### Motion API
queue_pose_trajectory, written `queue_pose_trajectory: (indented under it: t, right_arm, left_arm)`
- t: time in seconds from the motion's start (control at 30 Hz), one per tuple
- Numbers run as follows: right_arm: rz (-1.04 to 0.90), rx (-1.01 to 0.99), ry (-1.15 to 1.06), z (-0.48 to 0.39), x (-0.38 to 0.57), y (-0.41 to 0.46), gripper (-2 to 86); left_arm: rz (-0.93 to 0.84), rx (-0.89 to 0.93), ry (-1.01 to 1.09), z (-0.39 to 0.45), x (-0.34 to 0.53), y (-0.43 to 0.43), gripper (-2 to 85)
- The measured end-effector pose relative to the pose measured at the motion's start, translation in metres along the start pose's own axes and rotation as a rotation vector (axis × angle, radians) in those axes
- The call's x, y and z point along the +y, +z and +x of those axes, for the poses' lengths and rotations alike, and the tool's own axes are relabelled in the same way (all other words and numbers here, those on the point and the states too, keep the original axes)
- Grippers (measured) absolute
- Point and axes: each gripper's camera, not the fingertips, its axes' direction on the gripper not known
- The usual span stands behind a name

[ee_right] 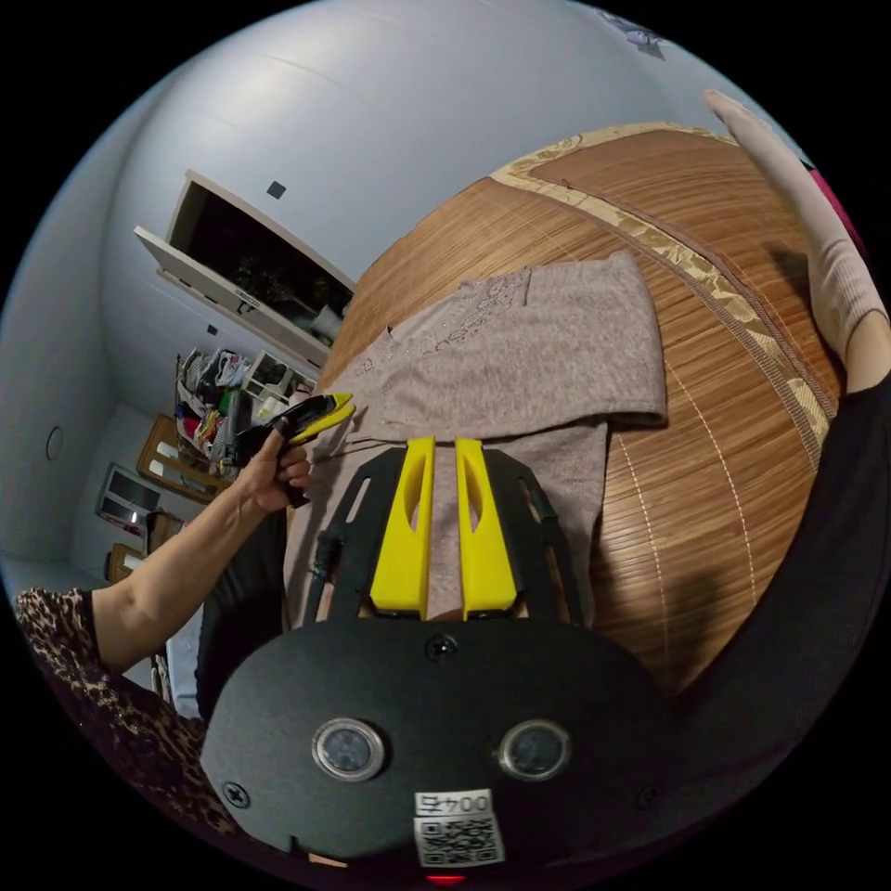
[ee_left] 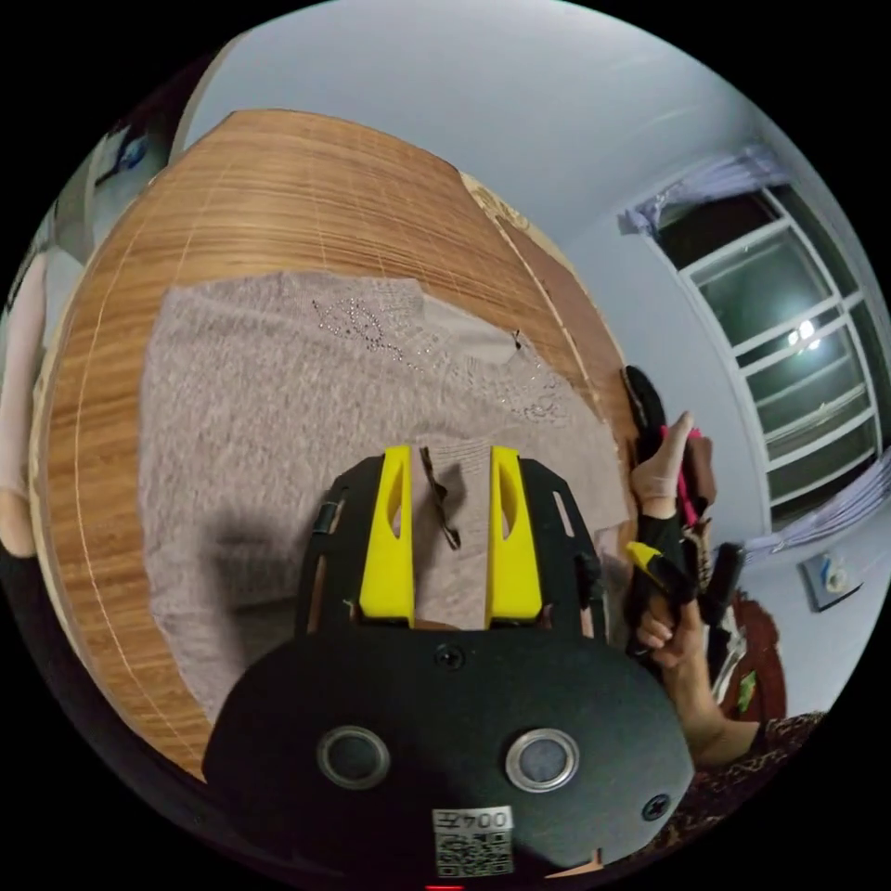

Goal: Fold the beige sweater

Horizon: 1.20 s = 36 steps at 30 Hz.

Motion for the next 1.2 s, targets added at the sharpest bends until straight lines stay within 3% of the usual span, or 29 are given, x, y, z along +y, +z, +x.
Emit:
queue_pose_trajectory:
  t: [0.4, 0.67, 1.0, 1.2]
  right_arm:
    - [-0.059, 0.025, -0.046, -0.001, -0.023, 0.011, 4.9]
    - [-0.089, 0.035, -0.052, 0.002, -0.031, 0.02, 5.1]
    - [-0.089, 0.078, -0.028, 0.009, -0.035, 0.034, 6.8]
    - [-0.082, 0.072, 0.003, 0.014, -0.037, 0.042, 6.9]
  left_arm:
    - [-0.022, -0.152, 0.225, 0.099, 0.003, 0.018, 8.4]
    - [0.014, -0.046, 0.129, 0.116, -0.005, 0.002, 3.5]
    - [0.055, 0.069, 0.177, 0.243, -0.076, -0.121, 1.3]
    - [0.094, 0.016, 0.106, 0.213, -0.083, -0.202, 1.3]
